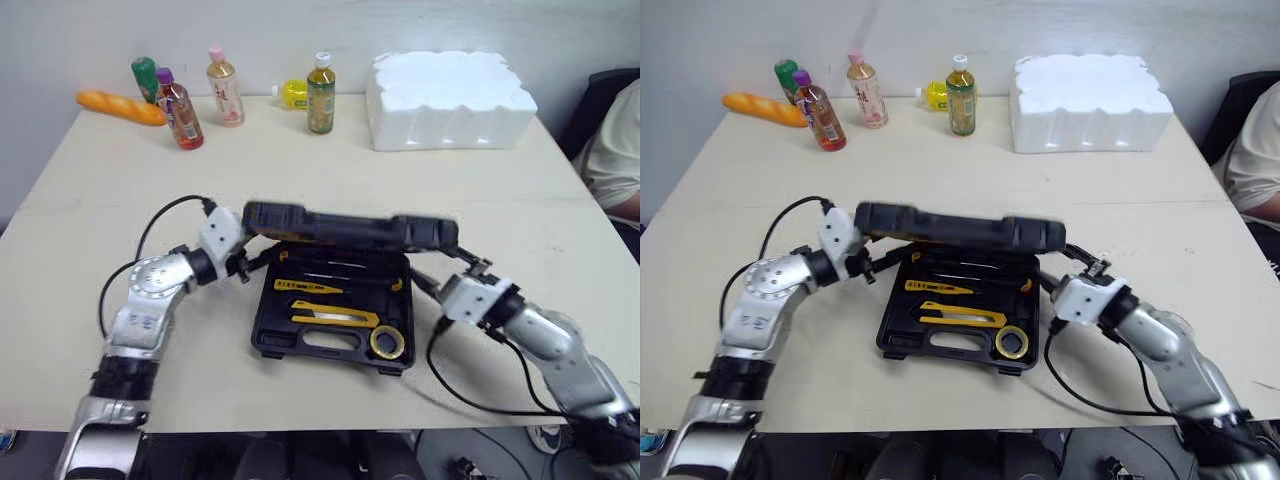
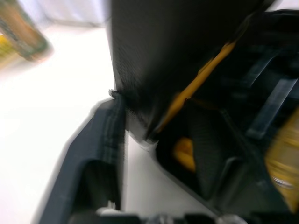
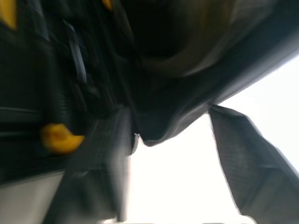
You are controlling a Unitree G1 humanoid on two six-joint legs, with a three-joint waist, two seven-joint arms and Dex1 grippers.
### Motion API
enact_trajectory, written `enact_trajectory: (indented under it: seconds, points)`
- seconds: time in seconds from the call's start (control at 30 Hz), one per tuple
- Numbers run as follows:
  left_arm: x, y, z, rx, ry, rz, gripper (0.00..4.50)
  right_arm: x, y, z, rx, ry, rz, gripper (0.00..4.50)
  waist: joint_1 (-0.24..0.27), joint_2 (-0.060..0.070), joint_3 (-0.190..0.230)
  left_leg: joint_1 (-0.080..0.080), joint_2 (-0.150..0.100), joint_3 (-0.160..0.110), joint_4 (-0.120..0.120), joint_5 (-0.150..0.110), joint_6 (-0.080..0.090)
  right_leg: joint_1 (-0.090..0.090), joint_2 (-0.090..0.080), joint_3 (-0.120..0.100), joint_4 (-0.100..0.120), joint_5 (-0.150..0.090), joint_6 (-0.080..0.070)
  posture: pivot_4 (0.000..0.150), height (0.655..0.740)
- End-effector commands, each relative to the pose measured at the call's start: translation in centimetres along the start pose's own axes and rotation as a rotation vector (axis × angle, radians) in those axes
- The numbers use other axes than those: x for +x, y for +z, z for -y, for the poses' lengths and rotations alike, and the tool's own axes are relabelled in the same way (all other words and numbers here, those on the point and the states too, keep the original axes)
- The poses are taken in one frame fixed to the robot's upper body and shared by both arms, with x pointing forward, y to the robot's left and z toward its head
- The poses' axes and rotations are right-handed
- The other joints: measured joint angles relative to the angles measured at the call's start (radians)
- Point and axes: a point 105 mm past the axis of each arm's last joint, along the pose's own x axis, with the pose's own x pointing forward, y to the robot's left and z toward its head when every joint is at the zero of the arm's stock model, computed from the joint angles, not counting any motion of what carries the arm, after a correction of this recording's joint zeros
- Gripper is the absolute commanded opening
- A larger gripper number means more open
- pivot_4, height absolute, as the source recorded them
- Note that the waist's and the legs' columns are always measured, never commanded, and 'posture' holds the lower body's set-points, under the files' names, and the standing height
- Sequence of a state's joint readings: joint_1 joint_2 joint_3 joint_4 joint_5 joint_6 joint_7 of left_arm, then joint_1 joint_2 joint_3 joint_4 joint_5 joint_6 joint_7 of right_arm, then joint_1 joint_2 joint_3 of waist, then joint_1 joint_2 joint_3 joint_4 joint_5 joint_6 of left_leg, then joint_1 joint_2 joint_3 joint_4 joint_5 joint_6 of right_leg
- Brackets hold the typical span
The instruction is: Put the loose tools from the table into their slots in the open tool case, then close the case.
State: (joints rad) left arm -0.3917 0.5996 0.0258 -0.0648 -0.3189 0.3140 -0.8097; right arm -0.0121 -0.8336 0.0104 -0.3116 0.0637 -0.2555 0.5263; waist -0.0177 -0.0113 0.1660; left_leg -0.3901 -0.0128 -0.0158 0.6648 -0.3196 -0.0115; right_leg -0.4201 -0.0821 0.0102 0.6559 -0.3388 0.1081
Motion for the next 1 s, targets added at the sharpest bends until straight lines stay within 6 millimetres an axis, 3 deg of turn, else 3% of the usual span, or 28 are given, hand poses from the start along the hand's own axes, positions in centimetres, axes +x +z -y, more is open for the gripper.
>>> enact_trajectory:
  seconds: [0.03,0.07,0.13,0.23,0.3,0.4,0.53,0.63,0.73,0.83,0.93,1.0]
  points:
    - [-5.6,1.3,1.1,-0.146,-0.162,-0.051,3.99,-3.7,5.8,-0.6,0.177,0.206,0.069,3.08,-0.007,0.001,0.002,0.002,0.001,-0.001,0.0,0.0,0.0,0.003,0.0,0.001,-0.001,0.0,0.0,0.15,0.74]
    - [-7.1,1.3,0.9,-0.177,-0.166,-0.067,4.47,-4.7,6.3,-0.5,0.228,0.223,0.044,3.08,-0.01,0.001,0.003,0.006,0.003,-0.004,0.0,-0.001,-0.001,0.01,0.001,0.001,-0.004,0.0,-0.001,0.15,0.74]
    - [-10.1,0.4,0.1,-0.285,-0.145,-0.158,4.47,-7.0,6.1,-0.7,0.439,0.249,-0.052,3.08,-0.01,-0.001,0.011,0.021,0.009,-0.005,-0.003,-0.006,0.003,0.028,0.005,-0.002,-0.017,0.001,-0.007,0.15,0.74]
    - [-14.4,-0.1,0.0,-0.34,-0.195,-0.259,4.47,-11.6,5.8,-2.7,0.781,0.378,-0.205,3.08,-0.003,-0.001,0.013,0.039,0.01,-0.008,-0.009,-0.012,0.005,0.048,0.004,-0.004,-0.026,0.0,-0.01,0.15,0.74]
    - [-16.7,-0.5,-1.0,-0.361,-0.164,-0.319,4.47,-13.9,5.3,-2.6,0.862,0.378,-0.282,3.08,0.008,-0.001,0.014,0.048,0.011,-0.008,-0.017,-0.012,0.005,0.057,0.002,-0.005,-0.034,-0.003,-0.016,0.15,0.74]
    - [-17.6,-1.2,-2.4,-0.335,-0.107,-0.362,4.47,-14.7,4.5,-1.5,0.855,0.305,-0.32,3.08,0.016,-0.001,0.014,0.051,0.011,-0.007,-0.019,-0.014,0.007,0.06,0.0,-0.004,-0.038,-0.01,-0.029,0.15,0.74]
    - [-16.7,-1.0,-3.6,-0.298,-0.08,-0.328,4.47,-14.5,4.3,-1.4,0.857,0.298,-0.315,3.08,0.02,-0.001,0.013,0.047,0.01,-0.006,-0.02,-0.015,0.007,0.056,-0.001,-0.003,-0.04,-0.009,-0.028,0.15,0.74]
    - [-15.8,-0.6,-3.8,-0.287,-0.089,-0.294,4.47,-14.3,4.3,-1.7,0.852,0.313,-0.32,3.08,0.019,-0.001,0.013,0.034,0.01,-0.005,-0.019,-0.014,0.007,0.04,-0.001,-0.004,-0.036,0.0,-0.011,0.15,0.74]
    - [-14.9,-0.2,-3.9,-0.289,-0.095,-0.25,4.47,-14.1,4.0,-2.0,0.835,0.316,-0.331,3.08,0.019,-0.001,0.013,0.03,0.01,-0.005,-0.019,-0.014,0.004,0.034,0.001,-0.004,-0.034,0.0,-0.012,0.15,0.74]
    - [-12.4,0.3,-4.8,-0.261,-0.08,-0.184,3.61,-12.9,4.3,-3.5,0.84,0.385,-0.309,3.08,0.019,-0.001,0.013,0.019,0.01,-0.004,-0.015,-0.01,0.0,0.026,0.002,-0.004,-0.029,0.001,-0.01,0.15,0.74]
    - [-8.5,-0.3,-5.2,-0.232,-0.096,-0.173,2.33,-11.1,4.1,-5.3,0.848,0.463,-0.274,2.25,0.021,-0.002,0.012,0.02,0.009,-0.003,-0.011,-0.01,0.001,0.027,0.003,-0.004,-0.029,0.002,-0.008,0.15,0.74]
    - [-5.9,-0.5,-5.6,-0.207,-0.103,-0.166,1.37,-10.0,3.7,-6.2,0.847,0.504,-0.262,1.2,0.022,-0.002,0.012,0.02,0.007,-0.003,-0.008,-0.01,0.006,0.028,0.003,-0.003,-0.028,0.004,-0.004,0.15,0.74]
